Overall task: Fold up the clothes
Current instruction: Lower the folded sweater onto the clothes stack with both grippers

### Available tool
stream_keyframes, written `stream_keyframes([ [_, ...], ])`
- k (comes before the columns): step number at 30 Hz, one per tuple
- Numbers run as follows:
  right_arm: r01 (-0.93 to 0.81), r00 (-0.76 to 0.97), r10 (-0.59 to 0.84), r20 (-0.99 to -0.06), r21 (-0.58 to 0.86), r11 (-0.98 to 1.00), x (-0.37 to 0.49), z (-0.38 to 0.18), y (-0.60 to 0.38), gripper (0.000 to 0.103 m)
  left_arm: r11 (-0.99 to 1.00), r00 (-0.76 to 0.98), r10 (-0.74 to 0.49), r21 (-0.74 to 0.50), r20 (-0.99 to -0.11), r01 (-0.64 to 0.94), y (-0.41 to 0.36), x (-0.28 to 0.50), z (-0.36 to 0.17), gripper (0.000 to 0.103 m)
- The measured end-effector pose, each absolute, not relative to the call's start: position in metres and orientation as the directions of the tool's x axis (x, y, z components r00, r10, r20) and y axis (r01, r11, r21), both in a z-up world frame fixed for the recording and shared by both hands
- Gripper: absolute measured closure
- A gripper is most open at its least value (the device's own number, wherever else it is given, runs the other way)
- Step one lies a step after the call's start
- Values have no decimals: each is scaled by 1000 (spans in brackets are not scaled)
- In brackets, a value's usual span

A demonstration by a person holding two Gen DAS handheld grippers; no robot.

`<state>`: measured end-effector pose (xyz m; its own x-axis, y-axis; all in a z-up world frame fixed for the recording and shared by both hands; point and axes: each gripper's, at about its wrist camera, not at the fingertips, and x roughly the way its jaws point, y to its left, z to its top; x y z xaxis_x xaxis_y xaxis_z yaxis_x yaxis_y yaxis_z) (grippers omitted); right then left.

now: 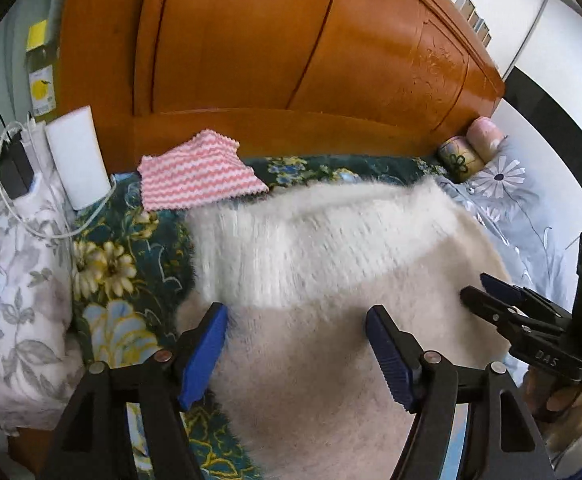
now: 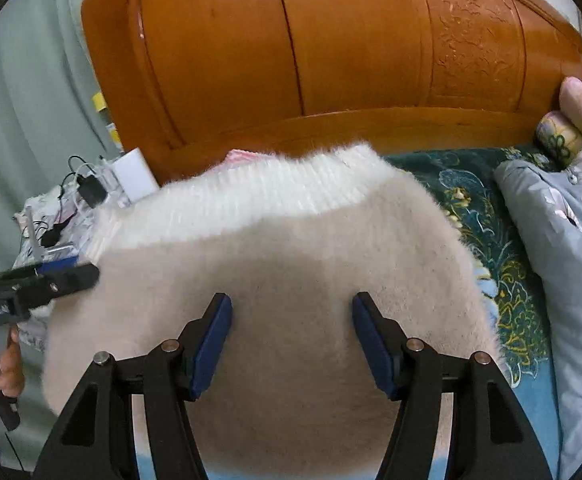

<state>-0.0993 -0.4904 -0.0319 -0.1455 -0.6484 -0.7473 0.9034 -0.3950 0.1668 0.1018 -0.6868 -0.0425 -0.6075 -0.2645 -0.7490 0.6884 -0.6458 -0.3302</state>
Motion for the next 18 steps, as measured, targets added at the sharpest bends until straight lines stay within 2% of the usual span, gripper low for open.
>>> stream_keyframes([
  [4, 892, -150, -662, -734, 188, -411, -94, -14, -478, 39, -630, -617, -320, -326, -719, 705, -660, 122, -30, 28],
  [7, 870, -177, -741, -648, 248, -425, -77, 8, -441, 39, -617, -623, -361, -323, -694, 718, -639, 136, -21, 14],
  [8, 864, -177, -756, -630, 269, -427, -69, 7, -429, 35, -614, -624, -371, -323, -688, 720, -632, 141, -21, 13],
  [9, 857, -175, -768, -615, 289, -427, -62, 5, -417, 27, -614, -626, -372, -324, -685, 719, -622, 144, -26, 12],
  [12, 840, -167, -750, -640, 306, -448, -46, -17, -400, 24, -610, -615, -366, -319, -698, 725, -597, 149, -40, 9],
  [16, 815, -148, -710, -689, 322, -481, -33, -43, -392, 23, -614, -581, -377, -276, -721, 740, -569, 150, -53, 0],
  [18, 805, -153, -710, -687, 330, -493, -26, -48, -387, 7, -612, -573, -380, -267, -726, 744, -559, 151, -60, 0],
])
